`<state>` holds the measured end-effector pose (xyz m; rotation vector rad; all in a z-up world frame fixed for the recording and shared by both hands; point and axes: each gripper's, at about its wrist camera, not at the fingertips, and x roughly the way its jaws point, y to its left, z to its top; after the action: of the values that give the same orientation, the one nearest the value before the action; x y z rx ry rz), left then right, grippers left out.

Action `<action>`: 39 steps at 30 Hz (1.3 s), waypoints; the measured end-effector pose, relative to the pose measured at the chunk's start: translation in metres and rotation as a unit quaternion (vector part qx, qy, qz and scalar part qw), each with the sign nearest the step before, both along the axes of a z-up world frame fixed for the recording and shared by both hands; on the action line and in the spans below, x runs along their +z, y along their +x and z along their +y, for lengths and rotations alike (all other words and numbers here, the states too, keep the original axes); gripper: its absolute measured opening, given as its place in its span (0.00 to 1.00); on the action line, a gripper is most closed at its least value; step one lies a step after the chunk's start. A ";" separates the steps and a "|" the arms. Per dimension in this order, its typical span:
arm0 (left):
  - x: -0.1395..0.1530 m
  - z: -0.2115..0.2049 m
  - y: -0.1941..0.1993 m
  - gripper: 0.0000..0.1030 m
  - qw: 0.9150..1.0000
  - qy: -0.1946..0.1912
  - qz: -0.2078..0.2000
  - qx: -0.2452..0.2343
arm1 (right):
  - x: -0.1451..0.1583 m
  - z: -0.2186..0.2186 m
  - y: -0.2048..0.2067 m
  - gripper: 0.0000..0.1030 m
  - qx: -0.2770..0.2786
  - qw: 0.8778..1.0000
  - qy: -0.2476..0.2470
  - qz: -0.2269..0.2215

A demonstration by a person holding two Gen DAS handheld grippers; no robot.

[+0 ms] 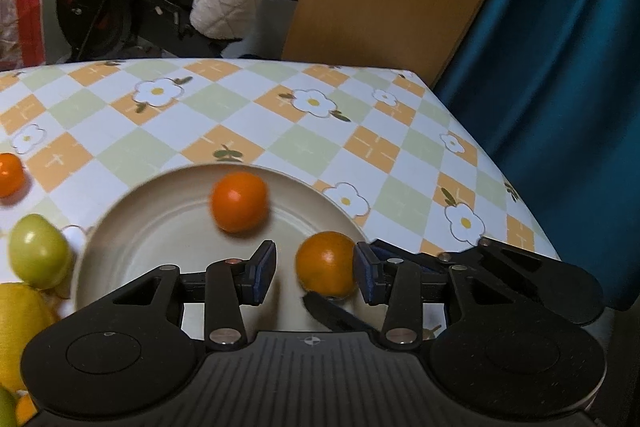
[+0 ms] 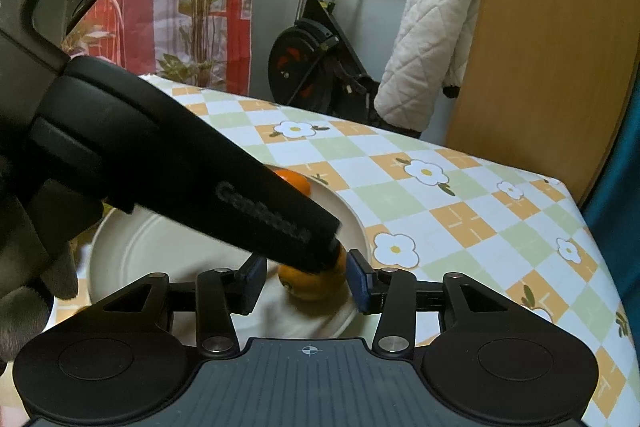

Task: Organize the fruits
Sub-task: 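Carry the second orange onto the plate and open the left gripper, then withdraw the left gripper toward the small brown round fruit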

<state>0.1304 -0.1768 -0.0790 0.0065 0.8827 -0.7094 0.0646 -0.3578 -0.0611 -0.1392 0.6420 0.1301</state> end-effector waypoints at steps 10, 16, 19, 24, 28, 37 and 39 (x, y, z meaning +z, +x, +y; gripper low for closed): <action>0.020 0.043 -0.014 0.51 0.999 0.020 -0.026 0.041 | 0.009 0.014 -0.016 0.40 0.008 0.999 0.041 0.010; 0.029 0.083 -0.027 0.51 0.996 0.021 -0.026 0.078 | 0.013 0.036 -0.025 0.40 0.027 0.998 0.061 0.015; 0.031 0.099 -0.035 0.51 0.994 0.033 -0.038 0.095 | 0.015 0.049 -0.027 0.40 0.038 0.997 0.072 0.017; 0.029 0.117 -0.044 0.51 0.991 0.041 -0.042 0.117 | 0.017 0.064 -0.029 0.40 0.055 0.995 0.078 0.019; 0.029 0.122 -0.051 0.51 0.989 0.047 -0.055 0.128 | 0.017 0.071 -0.033 0.40 0.059 0.995 0.081 0.022; 0.032 0.130 -0.070 0.51 0.986 0.055 -0.085 0.135 | 0.011 0.072 -0.042 0.40 0.051 0.994 0.088 0.033; 0.030 0.134 -0.072 0.51 0.986 0.052 -0.082 0.139 | 0.010 0.073 -0.044 0.40 0.051 0.994 0.089 0.036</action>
<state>0.0583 -0.0430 -0.0485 0.0350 0.7438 -0.3957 0.0201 -0.2853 -0.0513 0.0056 0.6927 0.2907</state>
